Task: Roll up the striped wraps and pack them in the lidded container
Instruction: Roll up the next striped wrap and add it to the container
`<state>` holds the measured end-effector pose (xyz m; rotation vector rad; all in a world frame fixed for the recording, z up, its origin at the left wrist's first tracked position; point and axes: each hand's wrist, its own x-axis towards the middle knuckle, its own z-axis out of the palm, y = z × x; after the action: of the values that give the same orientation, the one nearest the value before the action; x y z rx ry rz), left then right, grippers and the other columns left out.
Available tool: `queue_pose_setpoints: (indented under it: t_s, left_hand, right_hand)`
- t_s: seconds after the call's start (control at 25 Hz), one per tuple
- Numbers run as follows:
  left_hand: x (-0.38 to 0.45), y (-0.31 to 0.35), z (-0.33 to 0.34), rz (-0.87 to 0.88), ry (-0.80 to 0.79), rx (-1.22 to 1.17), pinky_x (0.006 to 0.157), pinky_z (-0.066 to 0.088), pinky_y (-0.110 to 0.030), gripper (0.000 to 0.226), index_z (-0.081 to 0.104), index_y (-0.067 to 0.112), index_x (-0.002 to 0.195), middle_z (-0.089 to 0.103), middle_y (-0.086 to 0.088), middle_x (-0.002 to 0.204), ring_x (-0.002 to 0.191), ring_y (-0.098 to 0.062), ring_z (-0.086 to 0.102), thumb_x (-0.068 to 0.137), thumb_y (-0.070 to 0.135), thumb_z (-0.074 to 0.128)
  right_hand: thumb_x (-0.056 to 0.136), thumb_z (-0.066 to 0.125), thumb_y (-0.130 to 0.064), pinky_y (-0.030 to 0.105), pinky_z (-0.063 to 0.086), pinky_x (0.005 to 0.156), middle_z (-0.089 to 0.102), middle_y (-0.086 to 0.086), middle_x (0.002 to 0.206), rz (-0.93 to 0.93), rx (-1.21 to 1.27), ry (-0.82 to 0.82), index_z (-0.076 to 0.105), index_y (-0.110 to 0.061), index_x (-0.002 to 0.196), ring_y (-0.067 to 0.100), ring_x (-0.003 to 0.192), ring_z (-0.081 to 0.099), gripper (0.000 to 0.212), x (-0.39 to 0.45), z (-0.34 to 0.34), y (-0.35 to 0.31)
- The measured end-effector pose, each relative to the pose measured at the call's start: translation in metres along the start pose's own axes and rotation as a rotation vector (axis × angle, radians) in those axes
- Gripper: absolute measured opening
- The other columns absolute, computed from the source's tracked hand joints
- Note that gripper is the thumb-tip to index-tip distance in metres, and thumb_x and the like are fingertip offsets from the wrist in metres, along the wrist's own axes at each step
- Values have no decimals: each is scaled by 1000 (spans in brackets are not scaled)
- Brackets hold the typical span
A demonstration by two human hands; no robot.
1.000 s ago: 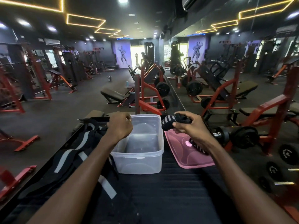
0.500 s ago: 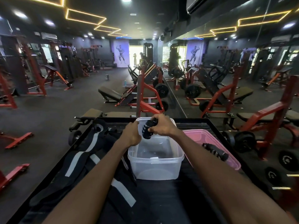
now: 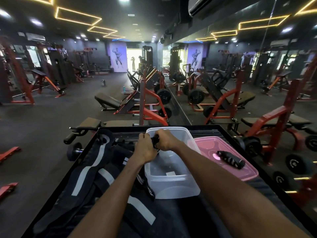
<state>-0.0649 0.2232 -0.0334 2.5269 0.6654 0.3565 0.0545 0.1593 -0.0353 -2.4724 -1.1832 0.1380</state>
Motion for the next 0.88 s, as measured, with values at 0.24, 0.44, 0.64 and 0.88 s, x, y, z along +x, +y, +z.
queue_pose_setpoints:
  t_s: [0.24,0.44,0.64,0.88]
  left_hand:
    - [2,-3,4,16,0,15,101,43,-44,48,44,1,129,38,-16,136,120,-39,52,87,16,62]
    - [3,-5,4,3,-38,47,100,45,-53,41,46,2,121,34,-16,136,118,-45,51,84,10,59]
    - [2,-3,5,5,-71,100,101,45,-55,43,42,0,127,27,-18,144,118,-46,52,87,10,56]
    - [3,-2,4,-13,-95,105,99,46,-55,44,42,-1,127,28,-18,145,115,-45,54,87,12,55]
  right_hand:
    - [82,67,-7,37,55,79,70,16,100,32,100,115,66,-2,106,28,90,65,24,-15,-17,-1]
    - [84,56,-2,18,52,60,70,0,80,140,216,542,73,-14,86,13,68,65,21,-51,-69,24]
    - [66,51,-29,41,55,84,72,15,101,510,2,404,68,-15,90,36,95,66,33,-99,-79,111]
    - [84,61,-49,47,41,100,58,12,130,684,-356,58,54,-21,121,34,122,56,47,-135,-51,172]
